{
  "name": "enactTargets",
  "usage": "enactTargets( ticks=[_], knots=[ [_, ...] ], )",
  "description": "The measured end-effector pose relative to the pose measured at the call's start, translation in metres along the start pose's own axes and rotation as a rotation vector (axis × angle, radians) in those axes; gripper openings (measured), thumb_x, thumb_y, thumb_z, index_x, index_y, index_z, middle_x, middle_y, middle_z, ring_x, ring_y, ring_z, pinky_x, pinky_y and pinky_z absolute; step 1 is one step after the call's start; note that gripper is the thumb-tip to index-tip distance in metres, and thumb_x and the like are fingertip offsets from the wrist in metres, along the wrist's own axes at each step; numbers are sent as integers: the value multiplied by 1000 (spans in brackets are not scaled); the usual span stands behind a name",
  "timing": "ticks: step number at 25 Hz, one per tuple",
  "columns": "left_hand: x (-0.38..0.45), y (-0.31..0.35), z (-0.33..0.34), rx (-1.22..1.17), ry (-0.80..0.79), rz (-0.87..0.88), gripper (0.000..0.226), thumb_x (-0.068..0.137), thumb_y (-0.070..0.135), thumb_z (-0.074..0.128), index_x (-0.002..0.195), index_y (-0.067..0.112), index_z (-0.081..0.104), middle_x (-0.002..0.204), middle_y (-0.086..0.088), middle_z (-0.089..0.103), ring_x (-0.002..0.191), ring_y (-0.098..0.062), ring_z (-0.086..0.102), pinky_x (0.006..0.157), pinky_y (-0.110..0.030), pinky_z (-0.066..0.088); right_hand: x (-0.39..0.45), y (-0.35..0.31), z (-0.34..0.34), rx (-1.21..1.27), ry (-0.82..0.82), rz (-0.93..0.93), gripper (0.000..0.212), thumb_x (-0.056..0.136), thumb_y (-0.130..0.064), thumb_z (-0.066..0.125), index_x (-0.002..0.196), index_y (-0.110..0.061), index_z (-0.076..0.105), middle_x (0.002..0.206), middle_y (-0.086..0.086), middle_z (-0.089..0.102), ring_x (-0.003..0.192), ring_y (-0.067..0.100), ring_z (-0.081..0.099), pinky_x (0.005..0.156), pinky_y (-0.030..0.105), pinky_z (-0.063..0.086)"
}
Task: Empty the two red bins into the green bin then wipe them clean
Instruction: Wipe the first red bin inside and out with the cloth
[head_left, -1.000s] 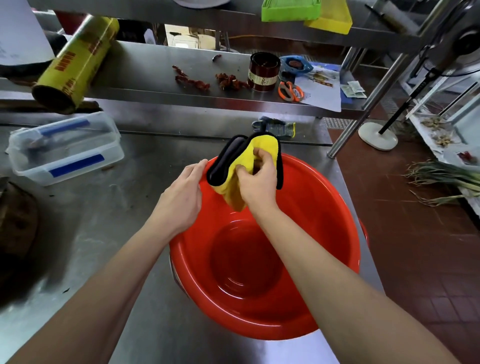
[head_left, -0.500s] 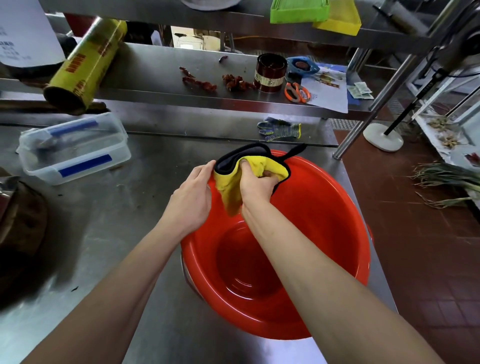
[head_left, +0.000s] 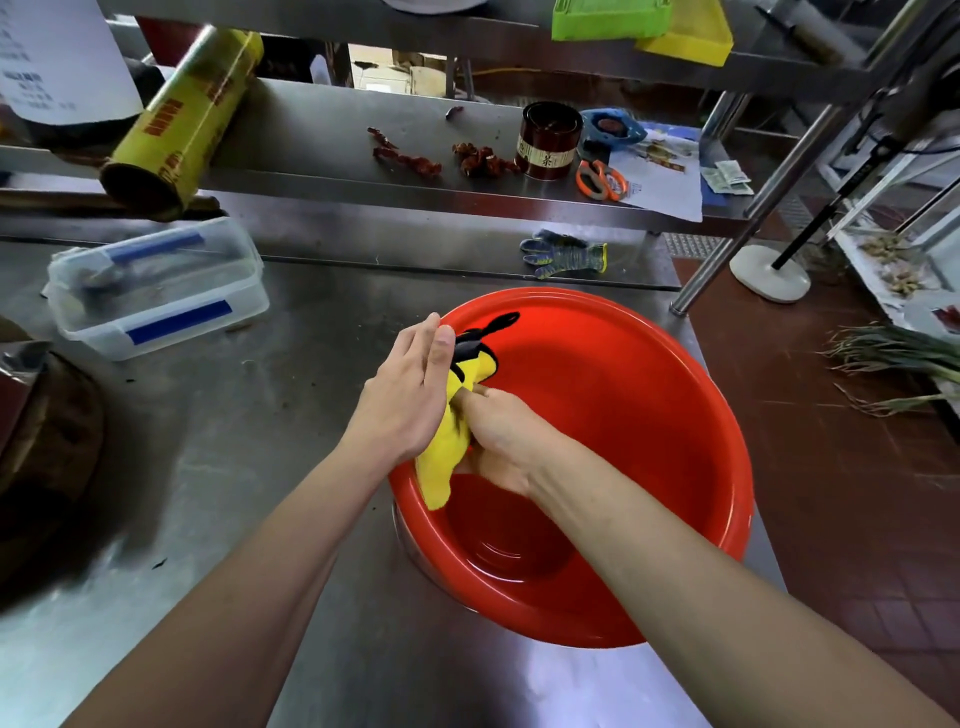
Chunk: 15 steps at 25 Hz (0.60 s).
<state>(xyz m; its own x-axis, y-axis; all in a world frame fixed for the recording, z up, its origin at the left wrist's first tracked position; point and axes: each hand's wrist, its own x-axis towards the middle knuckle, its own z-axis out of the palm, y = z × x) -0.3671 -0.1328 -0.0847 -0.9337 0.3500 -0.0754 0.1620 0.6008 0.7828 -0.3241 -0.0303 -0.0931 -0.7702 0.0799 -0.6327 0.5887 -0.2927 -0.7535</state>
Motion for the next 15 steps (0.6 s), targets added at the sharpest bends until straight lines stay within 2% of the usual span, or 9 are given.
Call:
enactTargets(
  ticks=[2, 5, 8, 12, 13, 15],
  knots=[
    [-2, 5, 0, 10, -14, -10, 82, 91, 71, 3, 160, 30, 24, 160, 15, 31, 141, -19, 40, 116, -46, 25, -14, 1, -9, -75, -75, 49, 28, 106, -15, 42, 126, -10, 61, 110, 15, 71, 109, 33, 68, 93, 53, 54],
    [-3, 8, -1, -7, -20, -25, 78, 94, 69, 2, 158, 32, 28, 157, 12, 34, 139, -20, 39, 113, -42, 23, -24, 4, -15, -165, -132, 103, 27, 105, -18, 46, 126, -13, 62, 106, 7, 72, 102, 25, 67, 93, 51, 53],
    [0, 2, 0, -117, -6, -63, 64, 103, 62, 7, 152, 36, 39, 155, 14, 39, 136, -12, 39, 113, -36, 22, -15, 7, -10, -171, -131, 119, 31, 105, -34, 46, 125, -16, 63, 113, 7, 71, 104, 25, 66, 94, 48, 52],
    [3, -5, 1, -199, -3, -67, 64, 104, 63, 10, 153, 35, 41, 156, 14, 40, 144, -9, 35, 122, -37, 21, 3, 3, 1, -47, -112, 83, 33, 103, -45, 47, 109, -20, 68, 99, 5, 73, 93, 24, 68, 77, 37, 55],
    [3, -6, 1, -201, -2, -63, 63, 105, 60, 10, 154, 35, 40, 158, 13, 38, 146, -8, 32, 123, -38, 20, 8, 0, 2, 8, -97, 62, 35, 103, -45, 47, 112, -19, 68, 100, 6, 74, 95, 24, 69, 80, 37, 57],
    [3, -6, 1, -191, -1, -54, 61, 106, 57, 9, 155, 34, 39, 160, 11, 36, 148, -8, 29, 124, -40, 18, 18, -3, 5, 92, -55, 39, 42, 103, -44, 49, 126, -14, 67, 114, 9, 74, 108, 27, 69, 93, 42, 56]
  ],
)
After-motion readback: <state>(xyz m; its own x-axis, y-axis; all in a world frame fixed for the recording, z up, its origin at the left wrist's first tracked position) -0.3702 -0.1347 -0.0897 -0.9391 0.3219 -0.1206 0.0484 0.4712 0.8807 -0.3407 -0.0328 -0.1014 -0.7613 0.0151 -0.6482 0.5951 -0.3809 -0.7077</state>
